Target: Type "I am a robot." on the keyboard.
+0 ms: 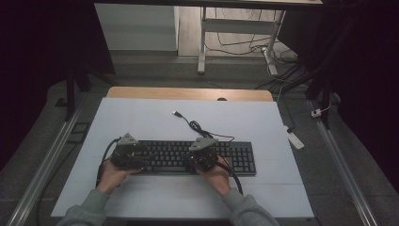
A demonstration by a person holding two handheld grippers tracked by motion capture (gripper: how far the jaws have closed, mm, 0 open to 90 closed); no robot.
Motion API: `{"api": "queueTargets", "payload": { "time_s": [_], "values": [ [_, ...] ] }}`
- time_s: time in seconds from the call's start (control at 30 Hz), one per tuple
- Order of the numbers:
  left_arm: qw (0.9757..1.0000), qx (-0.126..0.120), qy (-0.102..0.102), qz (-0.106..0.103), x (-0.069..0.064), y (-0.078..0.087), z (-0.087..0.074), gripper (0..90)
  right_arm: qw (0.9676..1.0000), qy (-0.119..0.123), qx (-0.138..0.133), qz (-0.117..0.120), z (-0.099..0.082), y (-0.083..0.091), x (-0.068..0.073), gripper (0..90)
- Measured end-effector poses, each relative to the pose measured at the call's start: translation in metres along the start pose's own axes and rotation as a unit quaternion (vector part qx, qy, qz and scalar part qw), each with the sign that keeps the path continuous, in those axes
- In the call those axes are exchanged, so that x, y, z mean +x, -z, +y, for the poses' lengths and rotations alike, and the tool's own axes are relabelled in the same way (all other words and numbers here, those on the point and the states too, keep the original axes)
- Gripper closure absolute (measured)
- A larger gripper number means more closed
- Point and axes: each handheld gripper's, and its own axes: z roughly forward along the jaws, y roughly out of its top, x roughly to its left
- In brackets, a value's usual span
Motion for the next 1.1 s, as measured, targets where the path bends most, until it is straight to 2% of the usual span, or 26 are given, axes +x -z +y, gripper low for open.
{"api": "queueTargets", "payload": {
  "time_s": [0.2, 0.47, 0.67, 1.1],
  "values": [
    [1.0000, -0.001, -0.001, 0.001, 0.000, 0.001, 0.000, 33.9, 0.9999, -0.007, -0.005, -0.011, -0.011, 0.017, -0.009, 88.7],
    [1.0000, 0.000, -0.001, 0.001, 0.000, 0.000, 0.000, 33.9, 0.9992, -0.025, -0.018, -0.028, -0.028, 0.045, -0.022, 70.4],
    [1.0000, -0.001, -0.001, 0.002, 0.000, 0.001, 0.000, 33.9, 0.9982, -0.033, -0.027, -0.042, -0.039, 0.060, -0.026, 61.7],
    [1.0000, 0.000, -0.001, 0.003, 0.001, 0.001, 0.000, 33.9, 0.9966, -0.040, -0.031, -0.065, -0.065, 0.088, -0.031, 57.4]
  ]
}}
